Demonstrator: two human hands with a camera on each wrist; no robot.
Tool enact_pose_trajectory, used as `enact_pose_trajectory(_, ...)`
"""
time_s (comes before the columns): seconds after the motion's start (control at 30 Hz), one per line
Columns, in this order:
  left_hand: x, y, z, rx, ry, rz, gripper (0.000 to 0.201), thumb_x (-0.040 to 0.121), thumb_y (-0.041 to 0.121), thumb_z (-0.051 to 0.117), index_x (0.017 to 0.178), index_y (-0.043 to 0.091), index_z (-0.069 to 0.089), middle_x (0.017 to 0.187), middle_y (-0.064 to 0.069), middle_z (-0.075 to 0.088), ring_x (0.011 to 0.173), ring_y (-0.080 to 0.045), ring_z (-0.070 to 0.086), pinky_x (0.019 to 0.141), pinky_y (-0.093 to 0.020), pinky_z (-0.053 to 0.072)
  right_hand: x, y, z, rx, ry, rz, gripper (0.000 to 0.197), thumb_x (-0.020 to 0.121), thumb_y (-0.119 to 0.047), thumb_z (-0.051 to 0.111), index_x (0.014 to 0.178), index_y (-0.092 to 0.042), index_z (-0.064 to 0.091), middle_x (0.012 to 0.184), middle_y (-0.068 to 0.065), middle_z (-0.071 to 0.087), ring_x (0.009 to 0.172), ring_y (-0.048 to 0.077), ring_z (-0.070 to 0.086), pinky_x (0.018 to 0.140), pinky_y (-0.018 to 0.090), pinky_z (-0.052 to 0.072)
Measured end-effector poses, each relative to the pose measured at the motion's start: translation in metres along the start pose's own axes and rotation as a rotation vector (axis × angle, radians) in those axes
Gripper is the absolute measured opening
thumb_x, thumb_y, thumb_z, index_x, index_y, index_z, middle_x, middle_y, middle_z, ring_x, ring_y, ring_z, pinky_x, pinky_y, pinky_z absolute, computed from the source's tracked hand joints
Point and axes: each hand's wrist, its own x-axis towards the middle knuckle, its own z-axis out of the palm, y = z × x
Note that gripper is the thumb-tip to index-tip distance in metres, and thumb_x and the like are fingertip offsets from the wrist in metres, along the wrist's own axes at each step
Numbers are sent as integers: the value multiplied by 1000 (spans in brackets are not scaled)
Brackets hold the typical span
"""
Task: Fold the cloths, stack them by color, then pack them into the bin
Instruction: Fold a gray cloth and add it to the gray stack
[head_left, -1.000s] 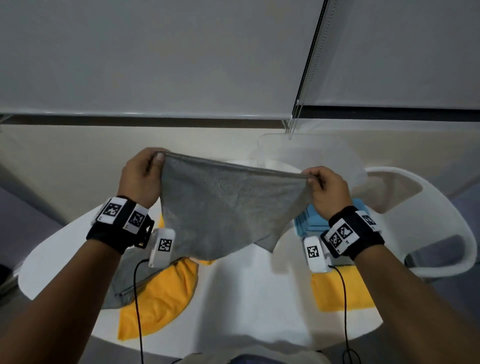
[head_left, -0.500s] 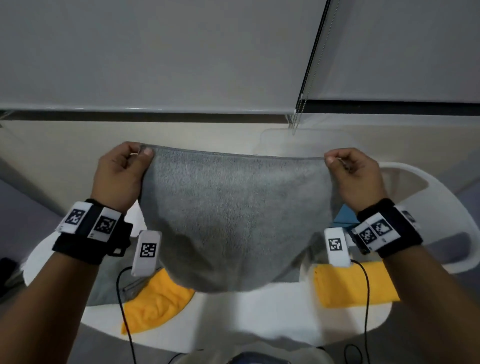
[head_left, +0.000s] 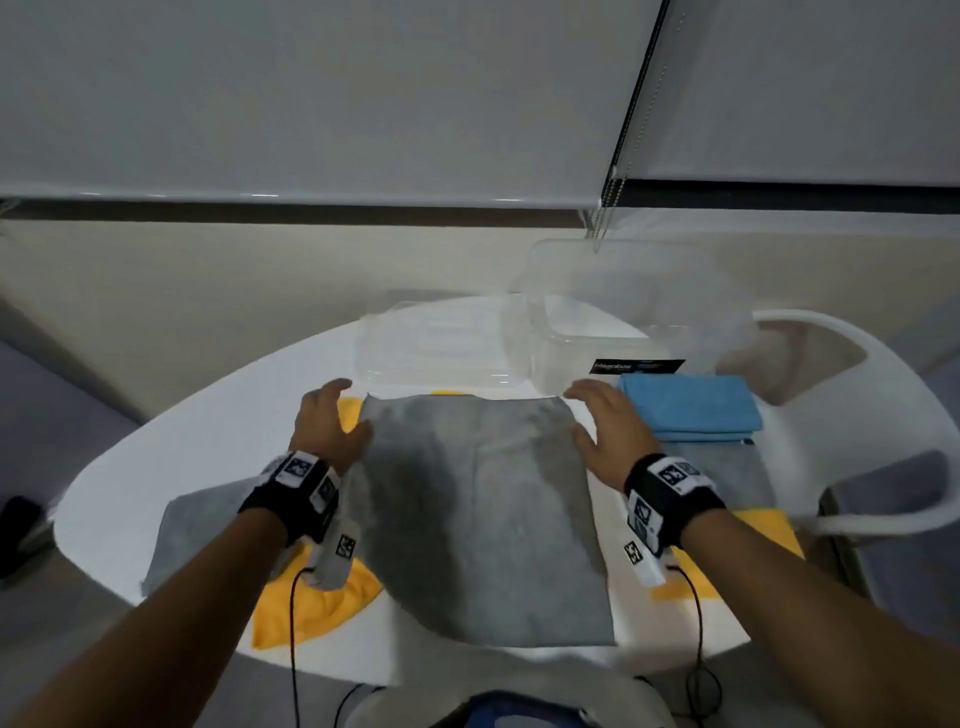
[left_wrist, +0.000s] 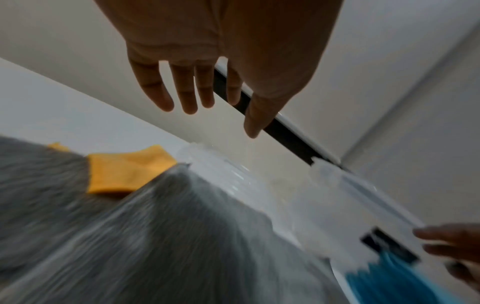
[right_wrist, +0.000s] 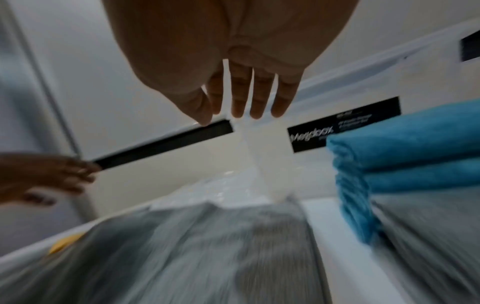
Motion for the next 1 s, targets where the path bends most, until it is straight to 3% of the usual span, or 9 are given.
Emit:
enact_pose_trajectory(0.13,-58,-20,15,158,-181,187,29,69,41,51,85,21,63,89,-10,56,80,-36,59,71,-40,50,-59,-3,34,14,-480,-41,37,85,-27,42,111,-10,63,113,9,61,105,26,58,87,19,36)
enact_pose_trajectory(0.2,-84,-27,20,267,-363,235,31,67,42,47,79,19,65,86,-6,56,79,-34,61,68,-37,49,-81,6,52,-2,-653,-50,48,79,-36,34,108,-13,64,114,6,59,103,24,59,86,16,37)
enact_pose_trajectory(0.27,-102,-37,23,335,-411,240,33,67,46,52,86,21,63,92,-3,55,82,-32,61,69,-38,51,-96,14,64,-23,-749,-40,37,82,-29,46,111,-15,63,121,3,53,106,23,58,93,23,45)
enact_pose_trajectory(0.4,-118,-52,34,207,-228,-59,37,80,38,73,104,16,56,102,-10,56,91,-32,60,75,-35,45,-108,20,76,-9,-705,-57,47,77,-32,70,121,-17,58,132,-1,43,120,17,48,103,29,42)
enact_pose_trajectory(0.5,-114,-54,43,92,-271,-111,34,83,31,73,111,14,63,99,-8,67,94,-26,64,78,-30,47,-114,17,78,-29,-704,-48,73,70,-42,77,132,-15,50,140,2,33,129,18,37,107,22,35)
enact_pose_trajectory(0.6,-107,-51,48,-10,-310,-129,10,80,22,75,88,23,68,87,-6,70,88,-28,66,79,-37,52,-124,12,78,-110,-745,-73,98,62,-47,81,143,-15,35,148,5,19,139,21,20,114,24,26)
enact_pose_trajectory(0.7,-102,-50,47,-55,-313,-170,13,74,30,73,77,27,60,85,-4,65,79,-26,65,74,-38,54,-134,12,79,-173,-752,-75,108,62,-39,83,149,-16,25,155,6,8,145,24,12,117,25,19)
enact_pose_trajectory(0.87,-99,-50,46,-197,-206,-370,63,72,15,83,124,6,48,116,-12,58,92,-26,60,77,-36,48,-136,21,83,-155,-743,-89,91,68,-32,79,143,-19,30,155,4,7,144,22,14,111,18,16)
enact_pose_trajectory(1.0,-93,-44,44,-221,-299,-328,36,82,17,74,115,6,66,105,-12,70,89,-22,63,76,-30,44,-131,24,80,-127,-720,-112,51,73,-19,67,119,-13,45,153,5,16,140,23,25,99,15,19)
